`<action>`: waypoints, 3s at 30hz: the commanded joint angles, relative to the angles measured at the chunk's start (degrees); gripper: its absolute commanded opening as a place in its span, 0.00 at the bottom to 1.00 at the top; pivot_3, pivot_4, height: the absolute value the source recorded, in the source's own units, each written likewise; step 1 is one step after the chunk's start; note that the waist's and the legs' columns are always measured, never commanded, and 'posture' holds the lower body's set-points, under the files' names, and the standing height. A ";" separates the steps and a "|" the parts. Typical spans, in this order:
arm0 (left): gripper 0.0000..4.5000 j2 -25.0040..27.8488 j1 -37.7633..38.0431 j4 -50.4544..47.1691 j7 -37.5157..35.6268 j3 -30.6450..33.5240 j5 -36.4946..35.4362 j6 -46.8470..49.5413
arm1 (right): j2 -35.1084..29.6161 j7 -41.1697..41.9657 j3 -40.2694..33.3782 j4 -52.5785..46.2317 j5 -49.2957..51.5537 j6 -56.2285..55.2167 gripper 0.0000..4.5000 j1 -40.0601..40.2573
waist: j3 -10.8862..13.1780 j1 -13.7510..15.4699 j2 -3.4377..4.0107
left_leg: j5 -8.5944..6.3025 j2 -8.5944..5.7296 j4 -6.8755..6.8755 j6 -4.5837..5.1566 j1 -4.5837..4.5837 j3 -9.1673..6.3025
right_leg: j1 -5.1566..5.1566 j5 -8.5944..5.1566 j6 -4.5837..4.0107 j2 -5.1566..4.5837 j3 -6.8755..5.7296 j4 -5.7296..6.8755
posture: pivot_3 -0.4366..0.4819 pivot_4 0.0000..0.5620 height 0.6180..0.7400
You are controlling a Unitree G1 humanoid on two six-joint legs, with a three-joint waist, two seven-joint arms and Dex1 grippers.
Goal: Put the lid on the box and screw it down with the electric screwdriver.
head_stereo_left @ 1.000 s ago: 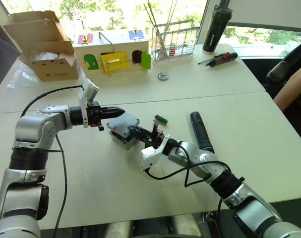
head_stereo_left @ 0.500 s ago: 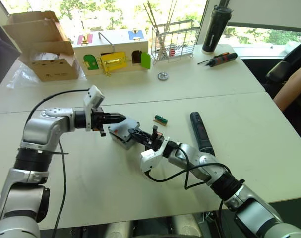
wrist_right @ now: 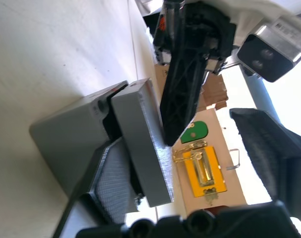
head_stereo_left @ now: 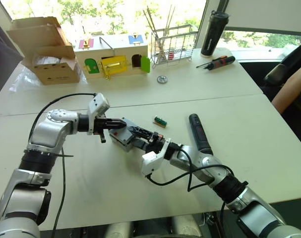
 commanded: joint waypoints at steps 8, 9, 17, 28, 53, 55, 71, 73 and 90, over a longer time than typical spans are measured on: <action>0.03 0.03 3.40 1.36 -0.46 -3.22 4.39 -1.25 | -2.77 1.24 -0.45 -3.83 0.50 -2.42 0.97 3.52 | -0.31 0.26 0.03 | 0.00 0.00 -0.01 0.01 0.05 -0.01 | 0.05 0.00 0.00 0.01 0.03 -0.01 | 0.48 0.27 1.00; 0.03 0.02 3.52 1.37 -0.41 -3.30 4.52 -1.46 | -2.86 1.29 -0.68 -4.11 0.59 -2.52 0.97 3.70 | -0.30 0.30 0.03 | 0.00 0.00 -0.01 0.01 0.05 0.00 | 0.05 0.00 0.00 0.01 0.03 -0.01 | 0.48 0.27 1.00; 0.03 -0.42 2.99 -1.87 -0.51 1.37 -0.27 1.15 | -3.80 0.30 -3.00 -5.88 1.79 -2.57 0.97 6.00 | -0.30 1.19 0.03 | 0.00 0.00 -0.01 0.01 0.04 0.01 | 0.03 0.00 0.00 0.01 0.05 -0.04 | 0.48 0.27 1.00; 0.03 2.58 -6.88 1.57 -0.41 12.81 -10.04 11.95 | -4.04 4.79 -8.52 -10.06 14.10 -3.11 0.79 9.98 | -0.25 1.56 0.01 | 0.01 0.00 0.05 -0.01 -0.22 0.01 | -0.01 0.00 0.00 0.01 0.06 -0.10 | 0.48 0.27 1.00; 0.03 -1.94 -6.00 14.17 -2.94 6.91 2.07 1.67 | 12.43 26.50 -14.14 -29.43 63.10 63.22 0.02 13.46 | -0.24 1.40 0.01 | 0.00 0.02 0.00 0.00 -0.27 -0.03 | -0.03 0.00 0.00 -0.01 0.02 -0.14 | 0.48 0.27 1.00; 0.03 -1.78 -4.81 12.49 -2.80 6.92 2.15 2.12 | 12.57 26.53 -14.08 -28.95 63.42 63.64 0.02 13.04 | -0.24 1.47 0.01 | 0.00 0.02 0.00 0.00 -0.27 -0.04 | -0.07 0.00 -0.01 -0.01 0.02 -0.14 | 0.48 0.27 1.00; 0.03 -2.06 -1.92 6.05 -2.11 6.60 1.29 5.24 | 13.26 26.26 -13.01 -26.52 64.02 63.05 0.02 11.32 | -0.24 1.46 0.01 | 0.00 0.02 0.00 0.00 -0.27 -0.04 | -0.09 0.00 0.00 -0.02 0.02 -0.14 | 0.48 0.27 1.00; 0.03 -2.08 -1.80 5.77 -1.94 6.51 1.34 5.44 | 13.47 26.18 -12.90 -26.30 64.06 62.98 0.02 11.29 | -0.24 1.50 0.01 | 0.00 0.02 0.01 0.00 -0.27 -0.04 | -0.09 0.00 0.00 -0.02 0.02 -0.14 | 0.48 0.27 1.00; 0.03 -1.93 -1.61 5.70 -1.67 6.14 1.94 4.98 | 14.73 25.89 -12.68 -24.98 65.21 63.96 0.02 10.86 | -0.23 1.49 0.02 | 0.00 0.02 0.00 0.00 -0.27 -0.05 | -0.13 0.00 0.00 -0.02 0.02 -0.15 | 0.48 0.27 1.00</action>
